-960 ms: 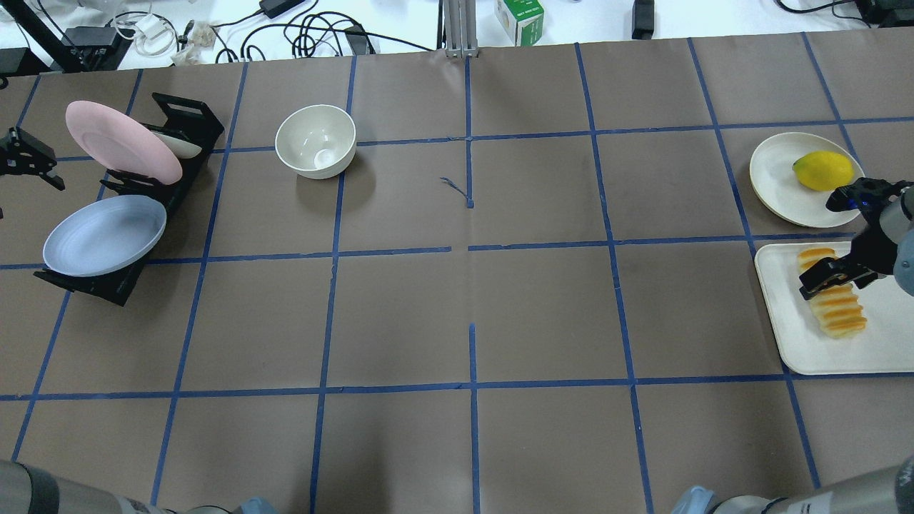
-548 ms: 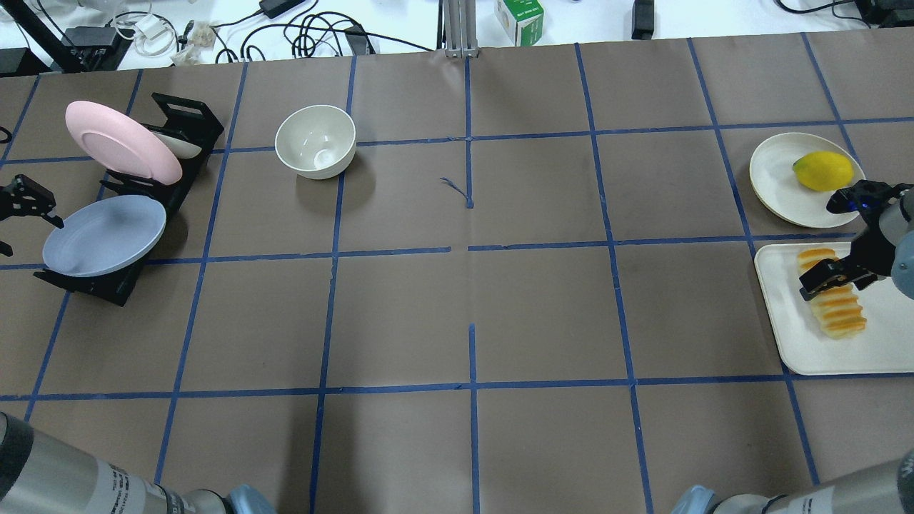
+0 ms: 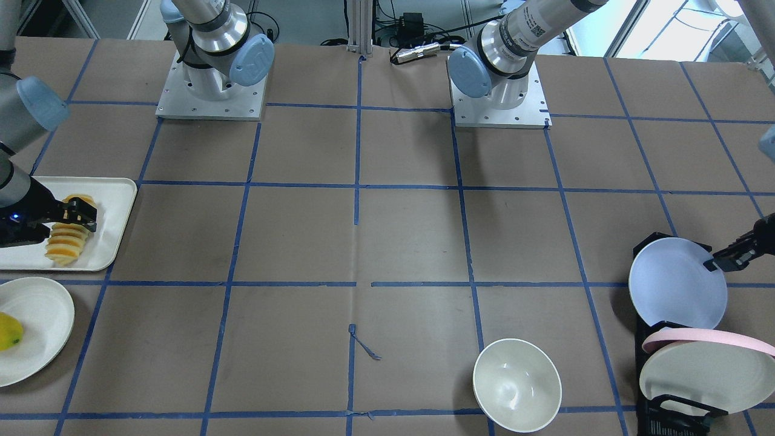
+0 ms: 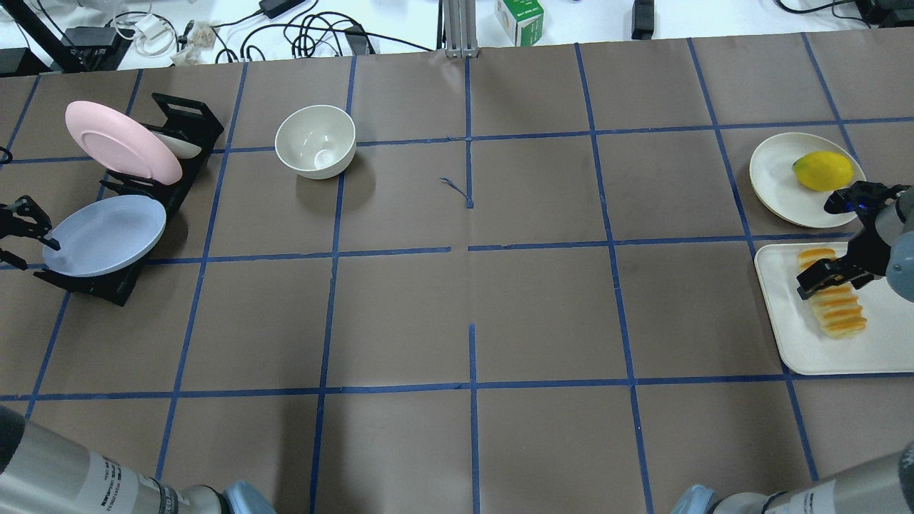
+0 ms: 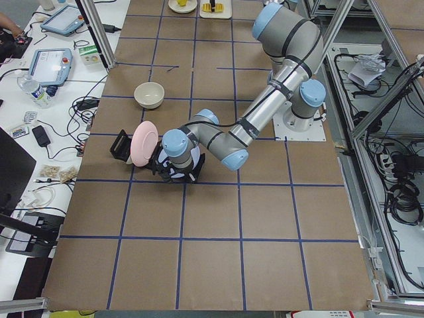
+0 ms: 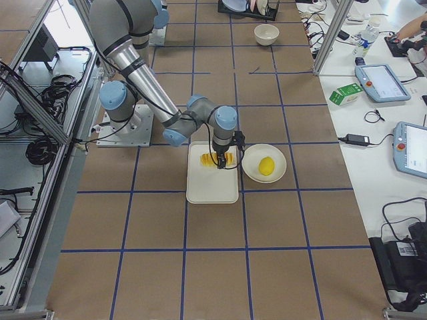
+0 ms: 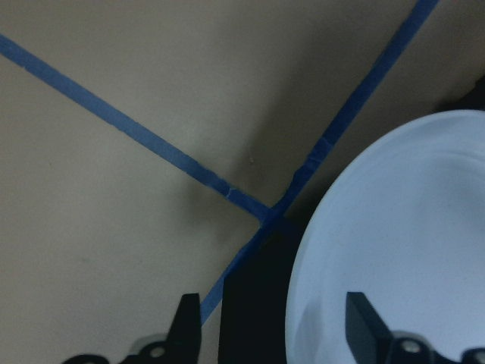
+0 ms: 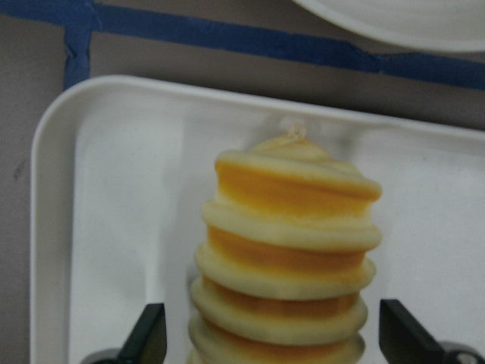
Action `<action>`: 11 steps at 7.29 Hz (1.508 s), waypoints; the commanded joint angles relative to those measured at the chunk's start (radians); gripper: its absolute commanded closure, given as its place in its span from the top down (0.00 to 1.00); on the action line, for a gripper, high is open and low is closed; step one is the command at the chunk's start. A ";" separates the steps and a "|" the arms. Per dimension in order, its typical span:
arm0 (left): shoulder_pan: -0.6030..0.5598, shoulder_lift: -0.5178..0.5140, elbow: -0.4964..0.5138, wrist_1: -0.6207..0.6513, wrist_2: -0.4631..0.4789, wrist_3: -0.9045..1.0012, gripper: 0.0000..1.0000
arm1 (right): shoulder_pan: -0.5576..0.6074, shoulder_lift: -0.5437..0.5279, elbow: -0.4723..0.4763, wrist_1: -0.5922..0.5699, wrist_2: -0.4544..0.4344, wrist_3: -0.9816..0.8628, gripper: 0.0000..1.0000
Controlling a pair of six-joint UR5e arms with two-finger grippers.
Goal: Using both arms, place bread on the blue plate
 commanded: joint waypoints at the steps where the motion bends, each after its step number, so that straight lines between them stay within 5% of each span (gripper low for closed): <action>1: 0.012 -0.002 -0.009 -0.002 -0.071 -0.003 0.00 | 0.000 0.002 -0.002 0.000 0.003 -0.003 0.86; 6: 0.013 0.082 0.011 -0.097 -0.054 0.003 0.00 | 0.000 -0.012 -0.002 0.006 0.002 0.011 0.09; 8: 0.016 0.191 0.019 -0.259 0.004 0.003 0.00 | 0.002 -0.014 -0.003 0.013 -0.001 0.014 0.00; 10: -0.045 0.303 0.002 -0.490 -0.090 0.003 0.00 | 0.002 -0.023 -0.015 0.022 -0.004 0.014 0.00; 11: -0.154 0.348 -0.007 -0.502 -0.105 -0.004 0.00 | 0.009 -0.046 -0.015 0.027 -0.004 0.015 0.00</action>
